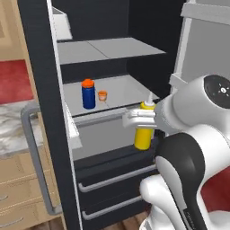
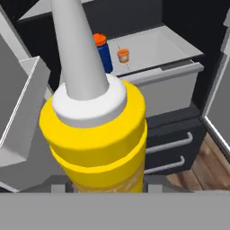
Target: Place the condiment bottle and mustard from the counter to the top shelf of the fridge. If the existing items in the fridge are on the top shelf, move them to other shelves.
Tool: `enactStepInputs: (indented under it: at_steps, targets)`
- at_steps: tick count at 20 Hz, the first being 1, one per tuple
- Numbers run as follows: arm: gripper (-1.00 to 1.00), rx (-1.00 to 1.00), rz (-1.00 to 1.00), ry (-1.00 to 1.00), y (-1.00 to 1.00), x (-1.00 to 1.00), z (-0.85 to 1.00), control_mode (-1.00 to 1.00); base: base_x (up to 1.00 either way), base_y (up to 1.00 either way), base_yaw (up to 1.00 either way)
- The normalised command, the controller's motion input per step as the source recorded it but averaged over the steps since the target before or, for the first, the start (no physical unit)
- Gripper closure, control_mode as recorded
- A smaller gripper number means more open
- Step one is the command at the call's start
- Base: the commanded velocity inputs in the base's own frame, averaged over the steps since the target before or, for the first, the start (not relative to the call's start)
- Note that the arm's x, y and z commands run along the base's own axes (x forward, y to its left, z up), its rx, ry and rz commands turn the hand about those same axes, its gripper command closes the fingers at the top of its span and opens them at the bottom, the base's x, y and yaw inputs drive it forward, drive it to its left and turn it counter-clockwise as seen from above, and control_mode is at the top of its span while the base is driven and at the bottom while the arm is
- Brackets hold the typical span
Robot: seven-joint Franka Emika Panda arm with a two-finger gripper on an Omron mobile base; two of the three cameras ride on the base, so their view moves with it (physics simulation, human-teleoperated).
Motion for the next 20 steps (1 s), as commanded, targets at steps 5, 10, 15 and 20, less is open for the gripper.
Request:
enactStepInputs:
  at_steps: [5,10,15,20]
  targets:
    - [1.0,0.0,0.0,0.0,0.0,0.0,0.0,1.0,0.94,-0.09,0.11]
    - [1.0,0.0,0.0,0.0,0.0,0.0,0.0,1.0,0.98,0.0,0.12]
    - [1.0,0.0,0.14,-0.24,-0.14,0.44,0.63,-1.0,0.18,0.0,0.03]
    - [1.0,0.0,0.11,-0.14,-0.39,0.73,0.6,-1.0,0.0,0.0,0.0]
